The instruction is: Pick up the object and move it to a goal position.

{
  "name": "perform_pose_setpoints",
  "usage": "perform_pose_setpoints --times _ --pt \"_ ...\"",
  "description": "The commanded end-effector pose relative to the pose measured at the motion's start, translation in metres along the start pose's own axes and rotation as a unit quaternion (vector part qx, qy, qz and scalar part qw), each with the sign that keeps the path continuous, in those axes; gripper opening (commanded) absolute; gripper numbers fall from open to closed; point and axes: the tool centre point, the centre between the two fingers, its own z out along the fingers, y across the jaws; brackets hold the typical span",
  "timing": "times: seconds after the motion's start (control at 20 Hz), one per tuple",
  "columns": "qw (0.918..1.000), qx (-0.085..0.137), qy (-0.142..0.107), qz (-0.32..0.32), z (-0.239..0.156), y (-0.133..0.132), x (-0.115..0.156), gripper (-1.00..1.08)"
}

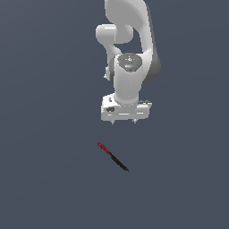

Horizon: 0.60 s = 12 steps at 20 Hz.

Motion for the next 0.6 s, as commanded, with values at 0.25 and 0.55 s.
perform_pose_setpoints --times 0.25,0.55 --pt "0.9999 0.002 0.007 -0.013 -0.004 -0.013 0.003 1.00" --pt "0.9993 0.005 0.016 -0.033 -0.009 -0.031 0.007 1.00"
